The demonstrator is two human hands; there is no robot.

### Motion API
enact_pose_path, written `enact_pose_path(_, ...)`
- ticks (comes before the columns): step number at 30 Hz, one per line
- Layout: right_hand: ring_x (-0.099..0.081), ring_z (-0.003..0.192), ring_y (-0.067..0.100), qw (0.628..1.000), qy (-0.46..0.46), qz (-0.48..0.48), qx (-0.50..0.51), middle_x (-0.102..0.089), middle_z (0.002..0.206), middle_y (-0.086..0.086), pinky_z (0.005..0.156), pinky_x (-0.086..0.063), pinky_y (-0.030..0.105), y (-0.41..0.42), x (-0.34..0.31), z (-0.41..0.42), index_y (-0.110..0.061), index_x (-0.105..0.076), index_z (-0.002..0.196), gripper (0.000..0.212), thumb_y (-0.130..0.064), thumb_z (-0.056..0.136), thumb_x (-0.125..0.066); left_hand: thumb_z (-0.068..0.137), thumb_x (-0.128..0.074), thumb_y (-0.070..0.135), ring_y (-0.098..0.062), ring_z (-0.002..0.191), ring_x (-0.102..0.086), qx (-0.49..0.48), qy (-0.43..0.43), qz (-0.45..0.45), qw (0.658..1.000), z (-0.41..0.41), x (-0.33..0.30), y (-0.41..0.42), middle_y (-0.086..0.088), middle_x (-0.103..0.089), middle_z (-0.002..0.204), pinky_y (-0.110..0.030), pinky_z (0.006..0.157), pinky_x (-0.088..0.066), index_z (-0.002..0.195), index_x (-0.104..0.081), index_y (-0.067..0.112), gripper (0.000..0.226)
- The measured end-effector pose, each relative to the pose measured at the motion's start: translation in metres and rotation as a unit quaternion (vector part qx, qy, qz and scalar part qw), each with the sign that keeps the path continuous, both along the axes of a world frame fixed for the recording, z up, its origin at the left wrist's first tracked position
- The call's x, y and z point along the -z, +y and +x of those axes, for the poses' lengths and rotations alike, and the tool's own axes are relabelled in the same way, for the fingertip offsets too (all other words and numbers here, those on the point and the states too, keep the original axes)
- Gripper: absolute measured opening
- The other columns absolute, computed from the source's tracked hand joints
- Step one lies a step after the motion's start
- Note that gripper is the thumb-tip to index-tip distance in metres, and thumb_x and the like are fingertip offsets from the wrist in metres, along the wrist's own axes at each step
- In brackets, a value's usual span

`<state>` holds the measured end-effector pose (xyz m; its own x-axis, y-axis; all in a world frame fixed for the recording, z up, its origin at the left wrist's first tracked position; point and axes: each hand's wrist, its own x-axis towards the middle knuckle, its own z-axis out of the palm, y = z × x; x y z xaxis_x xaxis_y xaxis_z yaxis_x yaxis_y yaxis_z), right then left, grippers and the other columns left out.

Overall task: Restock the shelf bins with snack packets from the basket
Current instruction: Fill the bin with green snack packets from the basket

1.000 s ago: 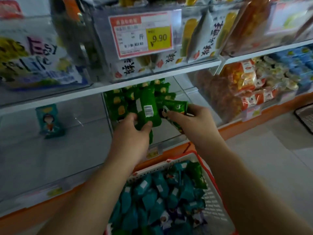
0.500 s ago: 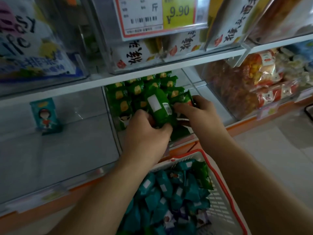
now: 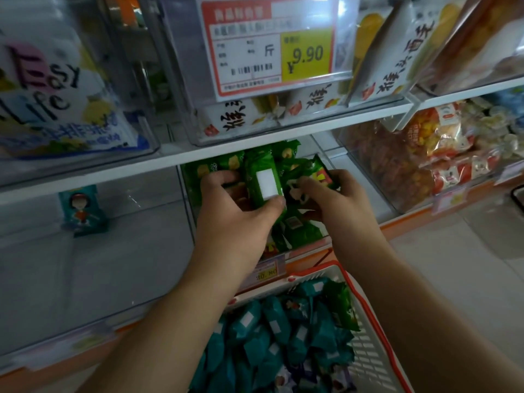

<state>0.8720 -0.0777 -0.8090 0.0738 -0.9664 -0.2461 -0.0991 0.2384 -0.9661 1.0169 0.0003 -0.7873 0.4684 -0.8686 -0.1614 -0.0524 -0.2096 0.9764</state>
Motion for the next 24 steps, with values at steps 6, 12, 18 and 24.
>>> enact_pose_path(6,-0.077,0.094,0.034,0.984,-0.152,0.087,0.02,-0.078,0.107,0.013,0.078,-0.063,0.045,-0.004,-0.01,0.0,-0.012,-0.064,0.128,0.036,-0.018,0.094,-0.073,0.08,-0.086,0.037,0.012,0.099,-0.055,-0.006,-0.131,-0.014,0.991,0.003,0.001,0.0,0.015,-0.057,0.123,-0.003,0.074,-0.039,0.122,-0.041,0.045,0.062)
enact_pose_path(12,-0.078,0.083,0.02,1.0,-0.018,0.02,-0.013,-0.078,0.098,0.005,0.066,-0.062,0.033,-0.002,-0.012,0.008,-0.02,-0.068,0.114,0.021,-0.024,0.094,-0.071,0.084,-0.08,0.04,-0.001,0.107,-0.059,0.01,-0.18,-0.009,0.984,0.01,0.009,-0.001,0.006,-0.055,0.13,-0.016,0.084,-0.048,0.135,-0.046,0.039,0.062)
enact_pose_path(18,-0.071,0.101,0.017,0.985,0.107,-0.004,-0.136,-0.073,0.109,-0.008,0.093,-0.058,0.046,0.002,-0.01,0.032,-0.032,-0.061,0.124,0.029,-0.048,0.099,-0.06,0.09,-0.076,0.027,-0.009,0.107,-0.059,0.056,-0.247,0.03,0.967,0.016,0.004,-0.003,0.008,-0.054,0.133,-0.021,0.079,-0.047,0.147,-0.029,0.048,0.077)
enact_pose_path(24,-0.062,0.098,0.01,0.966,0.17,0.018,-0.195,-0.061,0.11,-0.01,0.072,-0.048,0.028,-0.007,-0.009,0.032,-0.025,-0.034,0.139,0.058,-0.046,0.097,-0.067,0.086,-0.08,0.037,-0.022,0.107,-0.057,0.086,-0.49,0.087,0.863,0.023,0.004,0.003,0.001,-0.038,0.131,-0.032,0.073,-0.047,0.132,-0.05,0.033,0.055)
